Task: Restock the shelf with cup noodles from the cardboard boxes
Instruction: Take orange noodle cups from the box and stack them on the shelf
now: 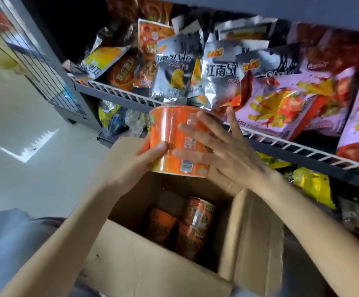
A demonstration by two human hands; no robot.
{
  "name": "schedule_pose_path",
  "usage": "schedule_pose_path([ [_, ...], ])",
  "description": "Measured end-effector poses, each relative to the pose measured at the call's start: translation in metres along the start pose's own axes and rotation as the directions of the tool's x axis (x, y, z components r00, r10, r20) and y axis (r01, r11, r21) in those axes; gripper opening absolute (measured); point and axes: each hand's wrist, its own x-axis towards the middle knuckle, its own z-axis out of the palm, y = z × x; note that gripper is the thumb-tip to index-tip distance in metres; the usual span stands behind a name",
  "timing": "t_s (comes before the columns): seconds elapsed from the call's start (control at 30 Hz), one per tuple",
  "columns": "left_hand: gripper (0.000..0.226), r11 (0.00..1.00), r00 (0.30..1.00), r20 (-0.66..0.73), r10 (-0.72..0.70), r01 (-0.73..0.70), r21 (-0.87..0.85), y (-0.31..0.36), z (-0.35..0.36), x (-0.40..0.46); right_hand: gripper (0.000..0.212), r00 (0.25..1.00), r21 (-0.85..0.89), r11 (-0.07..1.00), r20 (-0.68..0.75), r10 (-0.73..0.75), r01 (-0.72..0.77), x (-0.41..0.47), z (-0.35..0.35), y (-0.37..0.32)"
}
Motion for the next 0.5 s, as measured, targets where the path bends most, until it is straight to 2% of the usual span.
schedule_pose_path([
  [0.03, 0.11, 0.999, 0.999, -0.045, 0.018, -0.019, -0.032, 0.013, 0.005, 0.0, 0.058, 0.995, 0.032, 0.996, -0.047, 0.085, -0.084, 0.004, -0.011, 0.006],
  [0.07, 0.113, 0.995, 0.994, -0.079, 0.07, -0.075, -0.058, 0.026, 0.009, 0.001, 0.051, 0.979, 0.083, 0.983, -0.111, 0.173, -0.164, 0.009, -0.023, 0.01],
  [0.13, 0.106, 0.961, 0.966, -0.088, 0.245, -0.253, -0.107, 0.056, 0.017, 0.003, 0.046, 0.911, 0.257, 0.921, -0.219, 0.351, -0.293, 0.017, -0.05, 0.017],
  [0.23, 0.106, 0.878, 0.874, -0.187, 0.448, -0.47, -0.096, 0.107, 0.034, 0.003, 0.053, 0.844, 0.617, 0.714, -0.144, 0.517, -0.332, 0.024, -0.098, 0.023],
  [0.3, 0.105, 0.801, 0.783, -0.245, 0.572, -0.597, -0.035, 0.142, 0.049, 0.006, 0.058, 0.828, 0.678, 0.655, -0.122, 0.547, -0.333, 0.029, -0.128, 0.029],
  [0.37, 0.108, 0.744, 0.734, -0.186, 0.653, -0.667, -0.022, 0.175, 0.064, 0.014, 0.073, 0.8, 0.624, 0.702, -0.198, 0.567, -0.343, 0.033, -0.153, 0.042],
  [0.43, 0.105, 0.719, 0.719, -0.032, 0.694, -0.695, -0.015, 0.207, 0.079, 0.03, 0.088, 0.759, 0.55, 0.741, -0.267, 0.594, -0.386, 0.03, -0.174, 0.059],
  [0.5, 0.107, 0.703, 0.696, 0.15, 0.702, -0.711, 0.002, 0.234, 0.096, 0.048, 0.099, 0.689, 0.52, 0.713, -0.288, 0.665, -0.471, 0.019, -0.189, 0.08],
])
